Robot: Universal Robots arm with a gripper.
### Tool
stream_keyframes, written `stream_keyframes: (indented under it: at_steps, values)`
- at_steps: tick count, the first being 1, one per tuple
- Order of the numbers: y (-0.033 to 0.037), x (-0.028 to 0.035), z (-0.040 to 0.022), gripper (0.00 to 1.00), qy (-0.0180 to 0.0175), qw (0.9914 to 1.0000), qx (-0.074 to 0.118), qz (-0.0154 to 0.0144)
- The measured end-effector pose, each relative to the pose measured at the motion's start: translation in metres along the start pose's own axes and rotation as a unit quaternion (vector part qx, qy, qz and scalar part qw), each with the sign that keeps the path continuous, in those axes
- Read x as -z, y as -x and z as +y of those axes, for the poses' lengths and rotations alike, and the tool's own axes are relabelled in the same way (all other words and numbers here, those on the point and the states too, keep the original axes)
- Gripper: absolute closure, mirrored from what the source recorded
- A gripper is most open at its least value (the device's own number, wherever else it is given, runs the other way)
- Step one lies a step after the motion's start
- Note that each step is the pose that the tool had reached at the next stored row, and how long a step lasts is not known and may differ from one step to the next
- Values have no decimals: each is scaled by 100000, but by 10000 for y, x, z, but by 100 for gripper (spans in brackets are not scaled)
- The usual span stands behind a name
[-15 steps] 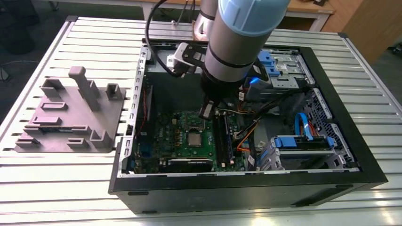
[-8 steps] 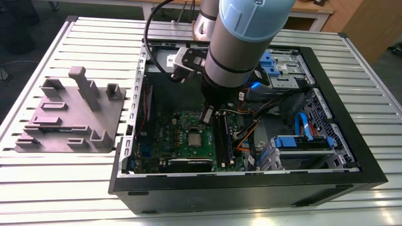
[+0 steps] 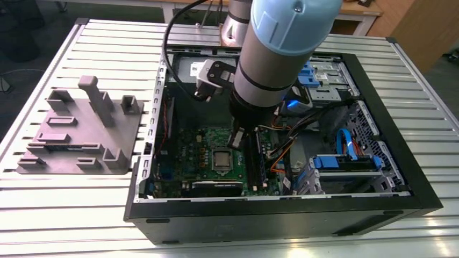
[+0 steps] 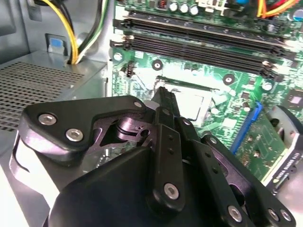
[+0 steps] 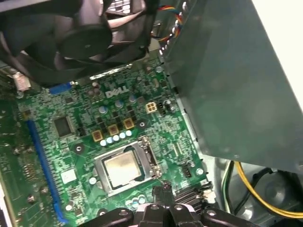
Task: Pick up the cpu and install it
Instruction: 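Close the cpu cover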
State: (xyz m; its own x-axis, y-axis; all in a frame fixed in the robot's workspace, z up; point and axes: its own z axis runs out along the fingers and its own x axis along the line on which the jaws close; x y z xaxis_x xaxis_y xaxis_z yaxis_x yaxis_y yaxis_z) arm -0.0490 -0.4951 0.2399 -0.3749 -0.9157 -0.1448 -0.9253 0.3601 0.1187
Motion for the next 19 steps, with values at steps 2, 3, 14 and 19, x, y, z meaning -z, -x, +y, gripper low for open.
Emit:
stream_keyframes:
  at_steps: [2, 3, 14, 19]
  values:
    - [-22, 2, -2, 90, -48, 100000, 12, 137]
    - [-32, 1, 7, 90, -61, 100000, 30, 177]
    - [-164, -9, 142, 90, -1, 99997, 672, 330]
    - [-186, -9, 159, 90, 17, 99996, 835, 366]
